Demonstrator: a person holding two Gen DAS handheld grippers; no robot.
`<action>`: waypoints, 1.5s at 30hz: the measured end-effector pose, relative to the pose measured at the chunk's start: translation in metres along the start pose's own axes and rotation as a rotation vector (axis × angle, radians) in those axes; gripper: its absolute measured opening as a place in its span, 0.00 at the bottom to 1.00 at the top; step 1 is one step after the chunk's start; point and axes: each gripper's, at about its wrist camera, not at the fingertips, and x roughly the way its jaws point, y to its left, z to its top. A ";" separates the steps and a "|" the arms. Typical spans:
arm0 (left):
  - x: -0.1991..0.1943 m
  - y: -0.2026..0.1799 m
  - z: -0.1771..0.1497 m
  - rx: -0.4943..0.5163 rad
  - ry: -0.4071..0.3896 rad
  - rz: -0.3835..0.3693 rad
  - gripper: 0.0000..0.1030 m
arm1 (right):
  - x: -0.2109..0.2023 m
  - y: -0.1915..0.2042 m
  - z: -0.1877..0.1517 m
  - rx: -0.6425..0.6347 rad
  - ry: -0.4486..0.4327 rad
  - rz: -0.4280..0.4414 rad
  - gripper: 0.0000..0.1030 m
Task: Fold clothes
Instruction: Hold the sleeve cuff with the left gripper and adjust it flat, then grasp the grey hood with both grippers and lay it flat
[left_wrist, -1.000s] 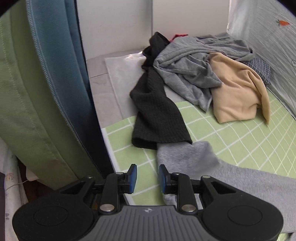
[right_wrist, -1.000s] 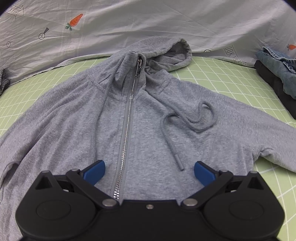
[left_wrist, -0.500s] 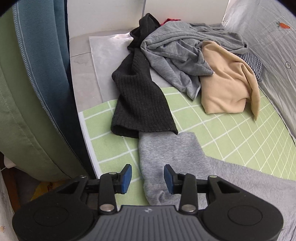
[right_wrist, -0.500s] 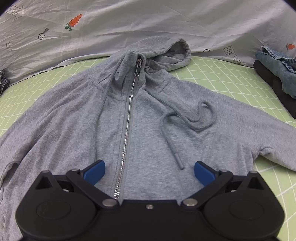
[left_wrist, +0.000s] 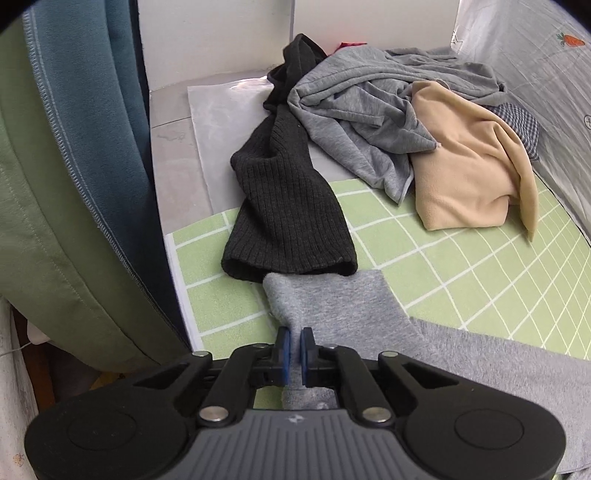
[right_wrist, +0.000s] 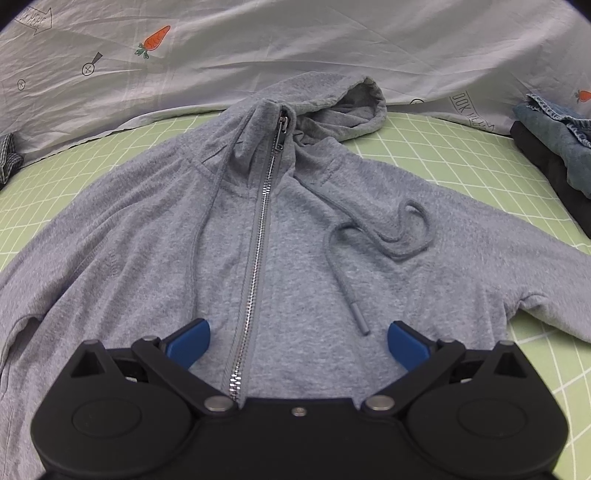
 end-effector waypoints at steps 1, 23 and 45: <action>-0.006 0.005 -0.002 -0.013 -0.016 0.014 0.06 | 0.000 0.000 0.000 0.000 -0.001 0.000 1.00; -0.072 0.009 0.010 -0.036 -0.223 0.168 0.28 | -0.004 -0.006 0.007 0.033 -0.002 -0.002 0.94; -0.018 -0.406 -0.106 0.954 0.007 -0.573 0.79 | 0.064 -0.120 0.130 0.240 -0.006 0.120 0.22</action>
